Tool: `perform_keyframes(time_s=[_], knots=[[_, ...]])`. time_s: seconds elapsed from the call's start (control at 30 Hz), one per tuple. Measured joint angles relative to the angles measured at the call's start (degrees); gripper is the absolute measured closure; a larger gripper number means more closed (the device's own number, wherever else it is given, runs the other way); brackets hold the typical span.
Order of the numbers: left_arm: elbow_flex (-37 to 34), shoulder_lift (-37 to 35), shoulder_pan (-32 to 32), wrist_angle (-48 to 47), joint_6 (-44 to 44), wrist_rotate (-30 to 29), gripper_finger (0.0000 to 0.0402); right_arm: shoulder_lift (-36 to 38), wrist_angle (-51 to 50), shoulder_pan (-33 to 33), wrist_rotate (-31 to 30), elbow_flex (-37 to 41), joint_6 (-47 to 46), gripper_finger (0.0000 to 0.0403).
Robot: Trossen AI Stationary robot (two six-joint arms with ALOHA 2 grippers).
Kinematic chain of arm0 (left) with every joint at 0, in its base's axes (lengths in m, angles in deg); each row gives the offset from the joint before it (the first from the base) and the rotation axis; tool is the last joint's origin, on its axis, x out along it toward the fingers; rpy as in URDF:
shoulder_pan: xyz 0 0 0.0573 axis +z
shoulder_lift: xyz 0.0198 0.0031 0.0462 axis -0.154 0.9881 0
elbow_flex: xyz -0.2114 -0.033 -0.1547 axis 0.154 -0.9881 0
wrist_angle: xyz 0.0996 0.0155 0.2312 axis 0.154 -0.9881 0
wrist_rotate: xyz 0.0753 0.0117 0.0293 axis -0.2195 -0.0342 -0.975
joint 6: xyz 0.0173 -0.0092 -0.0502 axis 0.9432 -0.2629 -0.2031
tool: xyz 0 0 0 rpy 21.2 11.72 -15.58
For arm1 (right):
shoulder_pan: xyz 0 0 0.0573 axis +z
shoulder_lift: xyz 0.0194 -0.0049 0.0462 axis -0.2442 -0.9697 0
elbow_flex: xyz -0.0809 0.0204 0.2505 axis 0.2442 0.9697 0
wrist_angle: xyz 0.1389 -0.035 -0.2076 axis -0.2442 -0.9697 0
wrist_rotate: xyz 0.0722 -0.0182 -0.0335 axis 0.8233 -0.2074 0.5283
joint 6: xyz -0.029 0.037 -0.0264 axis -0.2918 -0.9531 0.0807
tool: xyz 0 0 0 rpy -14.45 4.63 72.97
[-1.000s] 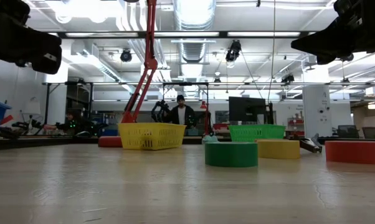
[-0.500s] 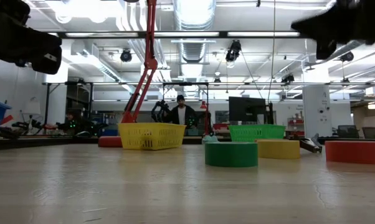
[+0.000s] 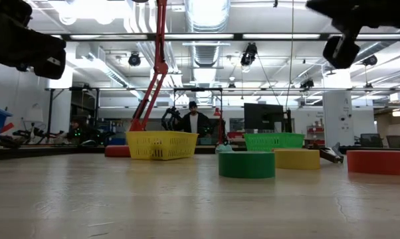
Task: Pick and place Stapler, Stapler remover, tape
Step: Put the red tape into the green bin
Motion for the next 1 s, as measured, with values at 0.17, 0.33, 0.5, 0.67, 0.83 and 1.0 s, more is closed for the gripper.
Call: perform_keyframes(time_s=[0.17,0.33,0.5,0.67,0.83,1.0], knots=[[-0.02,0.07,0.00,0.01,0.00,0.00,0.0367,-10.56,-35.66,0.36,2.54,-15.15,-13.63,0.0392],[-0.02,0.07,0.00,0.02,0.00,0.02,0.0367,-20.95,-69.08,0.39,6.81,-30.79,-19.62,0.0359],[-0.02,0.07,0.00,0.00,0.00,0.00,0.0367,-29.77,-76.52,1.89,10.38,-38.71,-18.33,0.0304],[-0.02,0.07,0.00,0.00,0.00,0.00,0.0367,-38.30,-76.53,4.63,11.28,-41.54,-10.75,0.0258],[-0.03,0.07,0.00,0.00,0.00,0.00,0.0367,-45.77,-76.62,5.49,12.33,-43.10,-9.26,0.0246],[-0.04,0.07,0.00,-0.02,0.00,0.02,0.0367,-51.59,-76.48,6.14,13.57,-44.53,-5.94,0.0258]])
